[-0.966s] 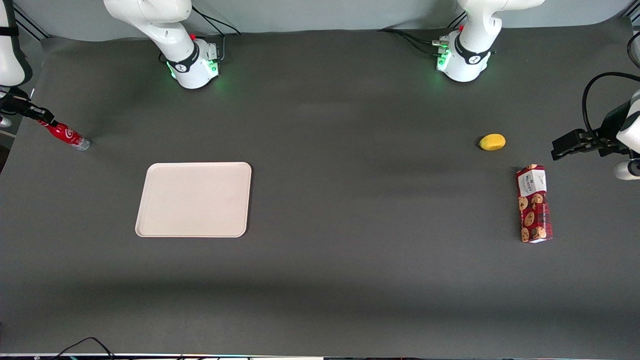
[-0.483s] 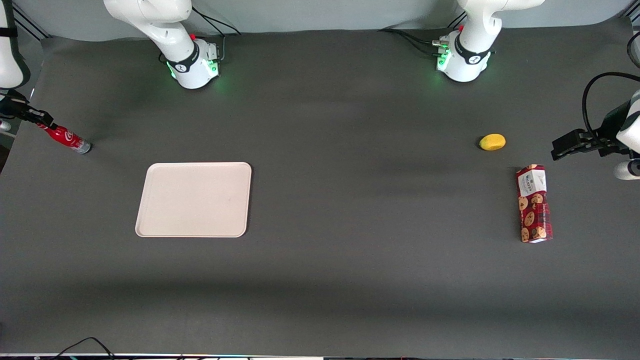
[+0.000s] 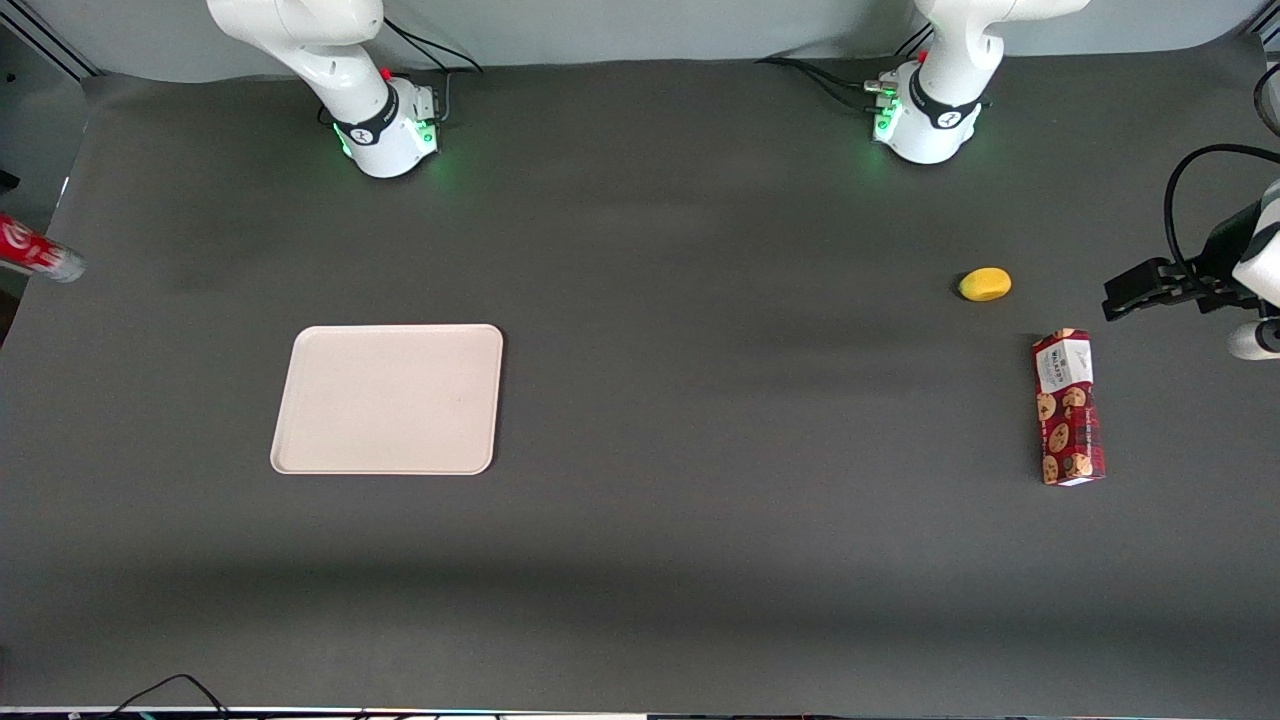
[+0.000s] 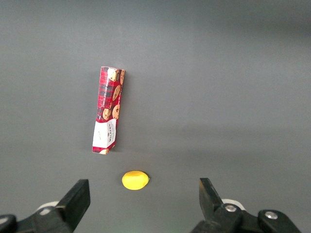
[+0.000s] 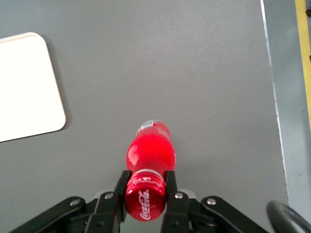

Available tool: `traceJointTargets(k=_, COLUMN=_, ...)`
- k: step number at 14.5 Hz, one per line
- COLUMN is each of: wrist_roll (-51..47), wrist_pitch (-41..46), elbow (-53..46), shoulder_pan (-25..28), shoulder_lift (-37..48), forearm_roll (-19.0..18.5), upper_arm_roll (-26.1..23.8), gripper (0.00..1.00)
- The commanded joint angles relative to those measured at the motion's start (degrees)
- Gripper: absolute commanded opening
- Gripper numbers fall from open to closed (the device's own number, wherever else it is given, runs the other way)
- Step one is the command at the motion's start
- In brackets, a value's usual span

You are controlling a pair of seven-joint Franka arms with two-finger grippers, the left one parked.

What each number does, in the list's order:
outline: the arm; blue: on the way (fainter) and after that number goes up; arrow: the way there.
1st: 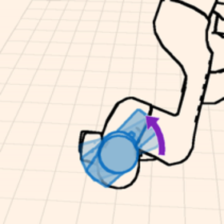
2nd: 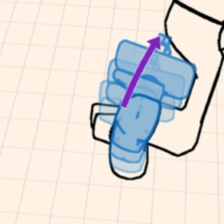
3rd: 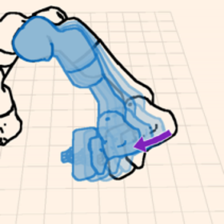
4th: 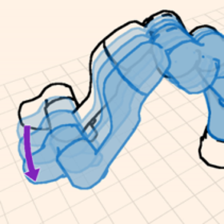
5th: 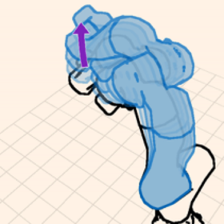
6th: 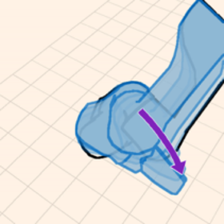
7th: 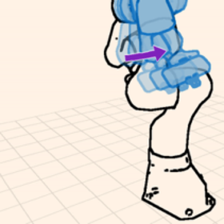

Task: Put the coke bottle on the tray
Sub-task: 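Lift the bottle and carry it with the right gripper to the tray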

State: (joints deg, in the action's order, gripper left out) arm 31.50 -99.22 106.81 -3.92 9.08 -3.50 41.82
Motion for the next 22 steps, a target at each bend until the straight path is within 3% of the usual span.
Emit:
traceJointTargets(k=1, wrist_roll=-1.9, wrist_pitch=5.3, elbow=-5.2, shoulder_pan=-0.6, shoulder_lift=0.8, forearm_roll=-2.2, upper_arm_roll=-2.5, gripper=0.00)
traceJointTargets(k=3, wrist_roll=-3.5, wrist_pitch=5.3, elbow=-5.0, shoulder_pan=-0.5, shoulder_lift=1.1, forearm_roll=-2.5, upper_arm_roll=-5.4, gripper=0.00)
traceJointTargets(k=10, wrist_roll=-17.8, wrist_pitch=4.1, elbow=-3.5, shoulder_pan=-0.5, shoulder_lift=-2.2, forearm_roll=-1.8, upper_arm_roll=-29.8, gripper=0.00)
traceJointTargets(k=13, wrist_roll=-29.3, wrist_pitch=-0.9, elbow=-3.5, shoulder_pan=-0.5, shoulder_lift=-7.3, forearm_roll=-1.3, upper_arm_roll=-38.9, gripper=0.00)
traceJointTargets(k=17, wrist_roll=-30.0, wrist_pitch=-8.9, elbow=-3.5, shoulder_pan=-0.5, shoulder_lift=-15.0, forearm_roll=1.7, upper_arm_roll=-40.6, gripper=0.00)
traceJointTargets(k=22, wrist_roll=-29.9, wrist_pitch=-19.0, elbow=-3.5, shoulder_pan=-0.7, shoulder_lift=-23.7, forearm_roll=2.2, upper_arm_roll=-40.6, gripper=0.00)
